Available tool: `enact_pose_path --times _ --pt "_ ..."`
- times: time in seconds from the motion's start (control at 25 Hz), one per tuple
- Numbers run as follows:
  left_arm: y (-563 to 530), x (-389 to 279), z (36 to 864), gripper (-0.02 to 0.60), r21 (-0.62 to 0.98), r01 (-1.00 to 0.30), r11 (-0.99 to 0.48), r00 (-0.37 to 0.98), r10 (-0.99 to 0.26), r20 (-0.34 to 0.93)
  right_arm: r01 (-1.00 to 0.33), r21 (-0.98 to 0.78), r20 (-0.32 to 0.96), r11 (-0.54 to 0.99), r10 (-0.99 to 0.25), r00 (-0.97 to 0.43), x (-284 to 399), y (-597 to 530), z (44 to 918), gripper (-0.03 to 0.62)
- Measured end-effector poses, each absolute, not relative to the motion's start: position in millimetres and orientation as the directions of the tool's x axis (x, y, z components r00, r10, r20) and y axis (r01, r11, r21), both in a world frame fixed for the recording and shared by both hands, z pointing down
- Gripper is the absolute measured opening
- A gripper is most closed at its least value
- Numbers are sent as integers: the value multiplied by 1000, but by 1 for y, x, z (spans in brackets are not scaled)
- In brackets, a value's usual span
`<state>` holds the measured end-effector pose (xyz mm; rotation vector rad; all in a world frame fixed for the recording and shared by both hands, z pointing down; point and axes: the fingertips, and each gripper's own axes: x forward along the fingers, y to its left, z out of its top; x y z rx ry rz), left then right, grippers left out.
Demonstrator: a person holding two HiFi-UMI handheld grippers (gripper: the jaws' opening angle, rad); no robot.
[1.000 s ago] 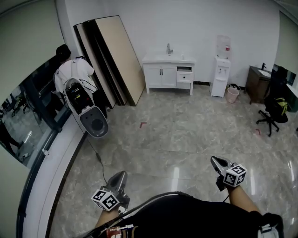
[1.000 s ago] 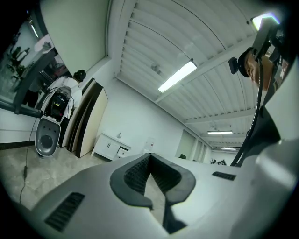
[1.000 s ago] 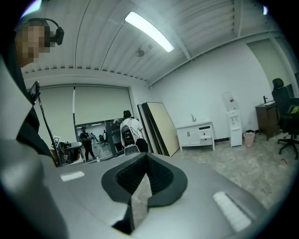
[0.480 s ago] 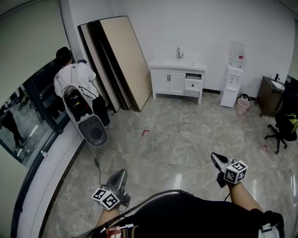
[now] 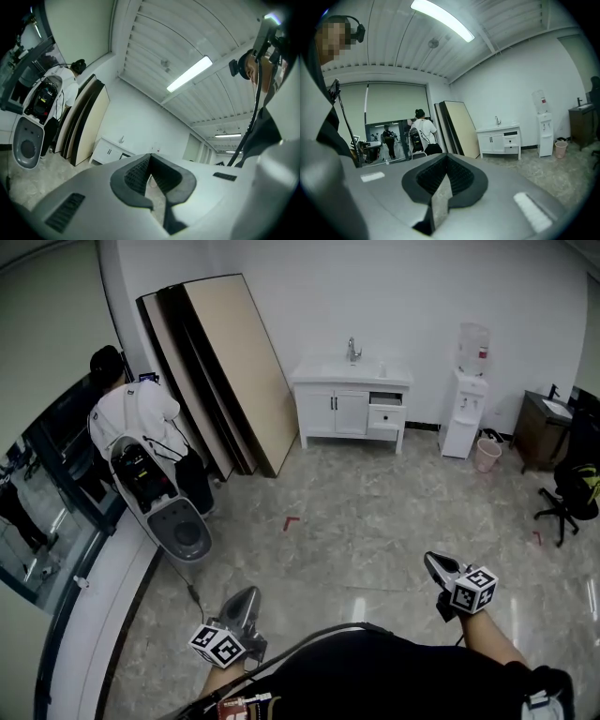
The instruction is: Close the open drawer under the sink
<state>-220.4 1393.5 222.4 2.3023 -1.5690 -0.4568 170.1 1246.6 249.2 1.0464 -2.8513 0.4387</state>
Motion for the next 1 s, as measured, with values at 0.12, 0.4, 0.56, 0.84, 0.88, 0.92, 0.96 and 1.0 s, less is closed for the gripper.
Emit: enact_pose_path --times 0.12,0.4,0.56,0.84,0.88,0.92,0.96,1.0 --pt "1357 -261 216 0 421 -821 -386 394 -916 -73 -670 -240 168 703 -650 -742 129 1225 244 2" --pt "1276 -354 212 0 377 -805 -458 473 -879 -57 -716 -268 152 644 -706 -692 37 1164 239 2" --pt "1239 -382 213 0 407 -791 -456 477 -877 -57 -717 -286 161 635 -706 -690 6 1141 234 2" --pt "1176 -390 229 0 435 -775 -458 493 -869 -37 -742 -290 166 605 -731 -662 6 1074 242 0" --pt "1165 -389 230 0 433 -779 -455 490 -871 -33 -737 -284 165 613 -726 -667 9 1063 246 0" --pt "1154 -386 230 0 427 -783 -451 488 -873 -28 -729 -281 160 624 -719 -676 11 1052 247 0" --pt "1142 -383 231 0 420 -790 -447 484 -875 -22 -719 -281 152 636 -711 -687 14 1040 247 0" --pt "1129 -379 231 0 413 -796 -443 479 -878 -18 -707 -281 142 649 -701 -699 16 1027 246 0"
